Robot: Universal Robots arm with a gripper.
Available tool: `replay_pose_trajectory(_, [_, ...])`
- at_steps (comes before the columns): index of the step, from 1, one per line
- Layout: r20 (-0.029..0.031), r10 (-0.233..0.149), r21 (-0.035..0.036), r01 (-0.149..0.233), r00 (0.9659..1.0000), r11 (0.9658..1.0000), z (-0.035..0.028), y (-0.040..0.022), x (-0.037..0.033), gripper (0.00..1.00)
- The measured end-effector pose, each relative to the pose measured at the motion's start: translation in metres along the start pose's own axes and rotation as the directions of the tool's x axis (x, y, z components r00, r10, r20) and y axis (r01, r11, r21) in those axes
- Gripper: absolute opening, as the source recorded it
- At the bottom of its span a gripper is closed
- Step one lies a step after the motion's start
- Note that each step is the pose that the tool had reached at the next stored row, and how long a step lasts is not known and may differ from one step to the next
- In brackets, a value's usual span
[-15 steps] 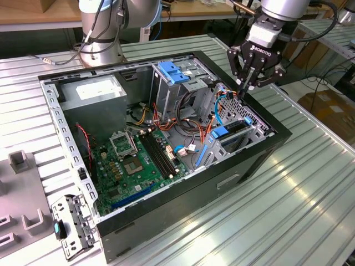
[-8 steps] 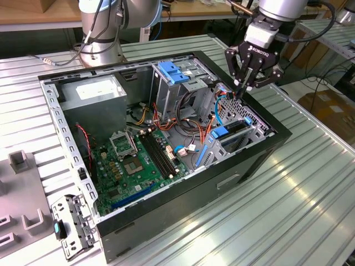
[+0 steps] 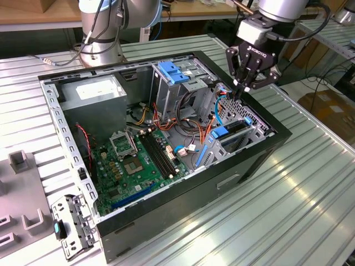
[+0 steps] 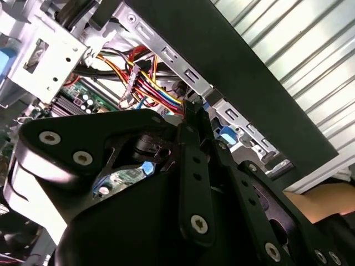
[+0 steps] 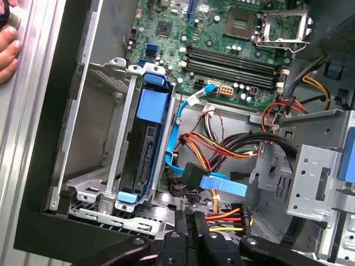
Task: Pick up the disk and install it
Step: 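Insert the first disk wire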
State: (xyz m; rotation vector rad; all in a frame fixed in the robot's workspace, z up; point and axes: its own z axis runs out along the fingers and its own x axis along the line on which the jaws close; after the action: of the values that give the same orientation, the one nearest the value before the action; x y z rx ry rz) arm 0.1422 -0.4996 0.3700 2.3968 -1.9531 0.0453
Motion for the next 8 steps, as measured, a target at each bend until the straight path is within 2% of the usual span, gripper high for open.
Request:
replay_pose_trajectory(5, [-0.0001, 0.002, -0.0002, -0.002, 1.0, 1.0, 0.0014, 0.0035, 0.0067, 0.17])
replay_pose_trajectory(6, [-0.0001, 0.002, -0.0002, -0.002, 1.0, 1.0, 0.0024, 0.0071, 0.0062, 0.17])
replay_pose_trajectory(8, [0.0004, 0.019, -0.0011, -0.019, 0.9998, 0.9998, 0.0043, 0.0086, 0.0058, 0.17])
